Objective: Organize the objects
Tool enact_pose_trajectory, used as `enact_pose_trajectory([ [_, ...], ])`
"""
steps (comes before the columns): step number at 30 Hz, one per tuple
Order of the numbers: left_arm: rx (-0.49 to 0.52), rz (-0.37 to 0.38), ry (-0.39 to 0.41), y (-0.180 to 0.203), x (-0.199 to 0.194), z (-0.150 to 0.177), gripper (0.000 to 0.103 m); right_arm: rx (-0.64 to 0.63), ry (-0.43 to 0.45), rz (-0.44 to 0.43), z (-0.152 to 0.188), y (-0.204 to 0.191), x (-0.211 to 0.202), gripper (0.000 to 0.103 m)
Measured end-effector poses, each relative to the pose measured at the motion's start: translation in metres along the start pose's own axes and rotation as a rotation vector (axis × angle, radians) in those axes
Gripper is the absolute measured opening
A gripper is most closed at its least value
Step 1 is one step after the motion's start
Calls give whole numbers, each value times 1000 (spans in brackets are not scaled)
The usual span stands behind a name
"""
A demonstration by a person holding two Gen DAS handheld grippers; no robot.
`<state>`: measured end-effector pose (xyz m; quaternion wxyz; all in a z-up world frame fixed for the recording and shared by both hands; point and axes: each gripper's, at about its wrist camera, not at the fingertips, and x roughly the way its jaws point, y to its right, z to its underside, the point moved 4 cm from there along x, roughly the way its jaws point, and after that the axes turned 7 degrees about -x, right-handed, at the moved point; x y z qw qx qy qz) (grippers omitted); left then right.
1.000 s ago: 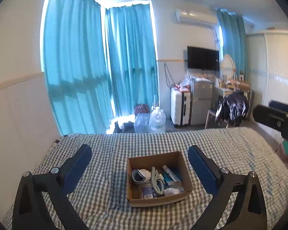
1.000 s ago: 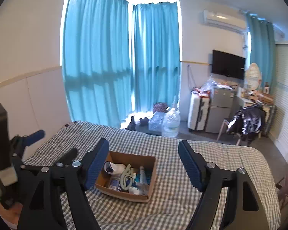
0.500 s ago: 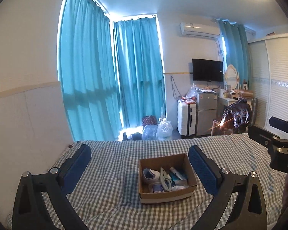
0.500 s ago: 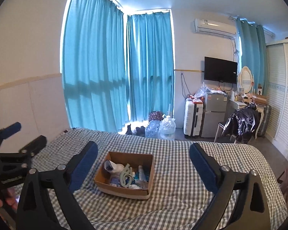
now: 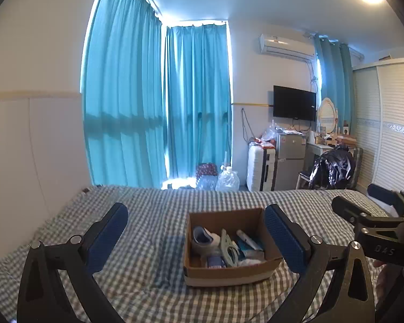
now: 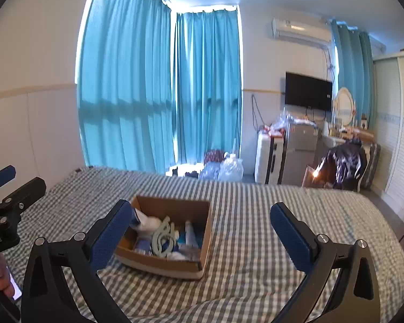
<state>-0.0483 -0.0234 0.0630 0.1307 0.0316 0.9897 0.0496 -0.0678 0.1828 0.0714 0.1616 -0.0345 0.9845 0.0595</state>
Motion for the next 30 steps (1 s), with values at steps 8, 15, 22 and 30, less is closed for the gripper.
enact_pose_trajectory([
  [8,37,-28,-39,2,16,26,103,-2,-39,50,30,-3,22,103],
  [15,28,-36,-88,1,25,37,103,32,-46,66,33,3,21,103],
  [22,37,-52,-95,1,25,39,103,22,-45,60,34,0,19,103],
  [30,27,-62,-102,-4,27,36,103,19,-57,53,36,-4,20,103],
])
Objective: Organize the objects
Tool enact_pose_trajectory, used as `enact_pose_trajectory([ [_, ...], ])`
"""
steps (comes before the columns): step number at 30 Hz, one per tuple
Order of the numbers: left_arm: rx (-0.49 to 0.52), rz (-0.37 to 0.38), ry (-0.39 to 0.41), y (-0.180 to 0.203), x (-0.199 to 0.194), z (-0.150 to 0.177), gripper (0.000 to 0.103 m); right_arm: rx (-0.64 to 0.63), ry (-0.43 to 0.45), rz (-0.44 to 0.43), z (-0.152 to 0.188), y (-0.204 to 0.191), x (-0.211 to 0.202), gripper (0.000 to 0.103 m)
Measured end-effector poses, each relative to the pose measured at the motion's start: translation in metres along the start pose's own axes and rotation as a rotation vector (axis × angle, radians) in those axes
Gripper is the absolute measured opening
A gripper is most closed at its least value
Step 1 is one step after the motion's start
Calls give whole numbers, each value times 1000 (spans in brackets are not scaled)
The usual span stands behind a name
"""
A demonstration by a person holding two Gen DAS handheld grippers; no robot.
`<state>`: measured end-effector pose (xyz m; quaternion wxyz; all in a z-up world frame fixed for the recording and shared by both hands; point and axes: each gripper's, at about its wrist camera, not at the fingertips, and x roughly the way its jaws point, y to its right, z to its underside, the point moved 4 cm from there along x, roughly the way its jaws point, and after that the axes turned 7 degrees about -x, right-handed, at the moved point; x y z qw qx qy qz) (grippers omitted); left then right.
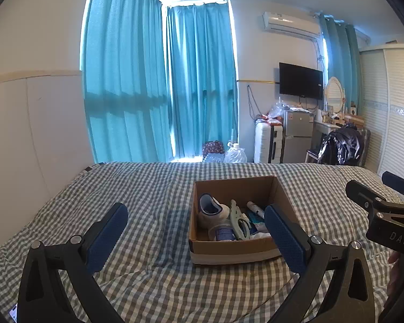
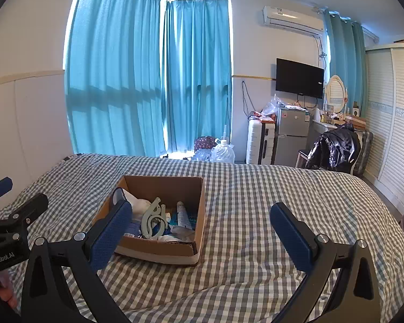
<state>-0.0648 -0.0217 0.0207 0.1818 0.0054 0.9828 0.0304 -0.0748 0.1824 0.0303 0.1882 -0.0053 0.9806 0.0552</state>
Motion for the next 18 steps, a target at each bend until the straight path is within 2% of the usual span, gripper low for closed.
enact_pose_trajectory([
  [18,-9,3,-10,-2,-1,-1,103,-2,4,3,-3,-3,-4,103],
])
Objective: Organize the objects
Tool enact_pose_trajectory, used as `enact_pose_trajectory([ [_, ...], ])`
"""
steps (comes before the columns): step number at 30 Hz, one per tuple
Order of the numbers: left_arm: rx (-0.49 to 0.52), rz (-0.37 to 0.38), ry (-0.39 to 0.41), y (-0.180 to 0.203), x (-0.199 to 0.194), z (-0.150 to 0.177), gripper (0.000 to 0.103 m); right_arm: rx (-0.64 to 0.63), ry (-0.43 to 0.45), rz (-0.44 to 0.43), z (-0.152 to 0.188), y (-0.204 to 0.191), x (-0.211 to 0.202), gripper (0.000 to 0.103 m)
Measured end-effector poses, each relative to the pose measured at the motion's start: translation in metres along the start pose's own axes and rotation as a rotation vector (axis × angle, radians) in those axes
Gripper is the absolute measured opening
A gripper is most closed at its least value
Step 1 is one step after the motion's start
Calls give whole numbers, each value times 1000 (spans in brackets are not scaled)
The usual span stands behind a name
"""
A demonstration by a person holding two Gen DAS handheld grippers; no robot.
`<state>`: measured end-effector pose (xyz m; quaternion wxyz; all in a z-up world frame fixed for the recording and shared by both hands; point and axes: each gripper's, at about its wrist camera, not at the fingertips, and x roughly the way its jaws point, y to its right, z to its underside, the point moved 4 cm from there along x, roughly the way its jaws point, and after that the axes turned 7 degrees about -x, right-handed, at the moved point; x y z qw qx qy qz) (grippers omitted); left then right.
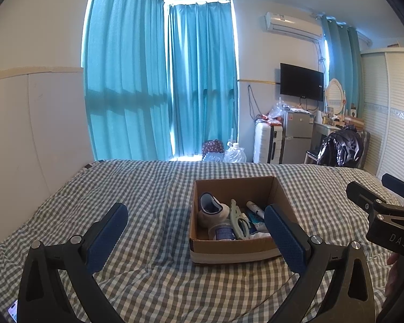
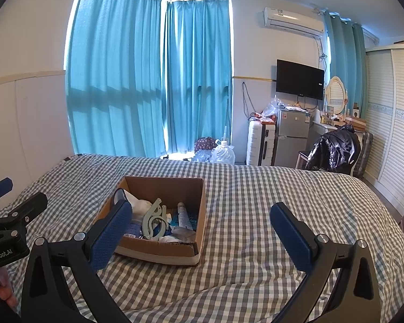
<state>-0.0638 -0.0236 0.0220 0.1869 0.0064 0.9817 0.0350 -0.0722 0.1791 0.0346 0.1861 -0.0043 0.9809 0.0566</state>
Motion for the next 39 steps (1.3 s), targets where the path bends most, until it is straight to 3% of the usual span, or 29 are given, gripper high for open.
enact_pose_trajectory([
  [39,10,-6,5,5,-1,3,103,-15,-18,7,4,-8,4,103],
])
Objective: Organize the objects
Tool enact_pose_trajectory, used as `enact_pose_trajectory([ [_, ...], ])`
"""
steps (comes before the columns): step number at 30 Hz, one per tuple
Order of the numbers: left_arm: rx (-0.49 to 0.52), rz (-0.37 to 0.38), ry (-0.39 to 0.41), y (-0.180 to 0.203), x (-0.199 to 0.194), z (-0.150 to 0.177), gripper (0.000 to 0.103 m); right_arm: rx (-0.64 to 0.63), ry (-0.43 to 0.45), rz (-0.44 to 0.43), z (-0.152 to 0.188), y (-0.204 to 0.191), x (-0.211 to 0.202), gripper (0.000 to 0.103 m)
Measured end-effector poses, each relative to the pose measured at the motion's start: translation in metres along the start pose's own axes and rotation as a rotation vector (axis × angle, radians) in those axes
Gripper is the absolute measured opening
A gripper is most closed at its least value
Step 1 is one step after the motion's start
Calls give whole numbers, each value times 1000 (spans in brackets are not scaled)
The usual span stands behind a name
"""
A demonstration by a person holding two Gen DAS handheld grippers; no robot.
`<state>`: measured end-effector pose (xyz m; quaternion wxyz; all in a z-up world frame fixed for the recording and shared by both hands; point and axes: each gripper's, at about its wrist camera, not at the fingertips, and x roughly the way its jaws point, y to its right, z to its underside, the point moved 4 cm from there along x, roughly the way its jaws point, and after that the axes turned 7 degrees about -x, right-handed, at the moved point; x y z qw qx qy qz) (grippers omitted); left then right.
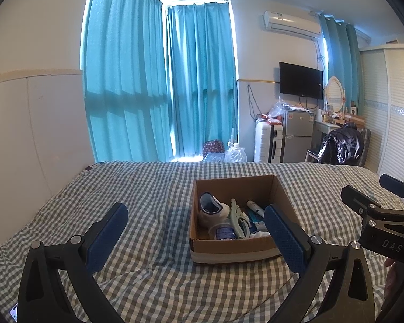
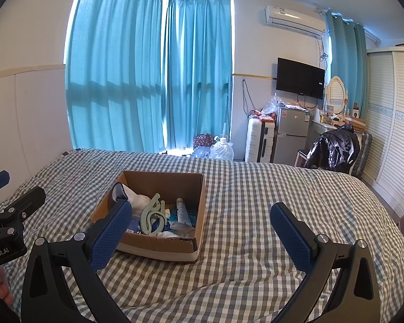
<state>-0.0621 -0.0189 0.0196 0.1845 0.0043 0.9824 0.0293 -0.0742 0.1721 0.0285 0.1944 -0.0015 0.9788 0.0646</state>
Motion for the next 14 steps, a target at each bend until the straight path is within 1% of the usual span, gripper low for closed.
enact_pose_trajectory([
  [10,2,4,-6,0,1,0,103,-2,-5,6,4,-2,3,103],
  [14,17,0,-2,2,1,2,103,1,-9,1,6,-3,3,103],
])
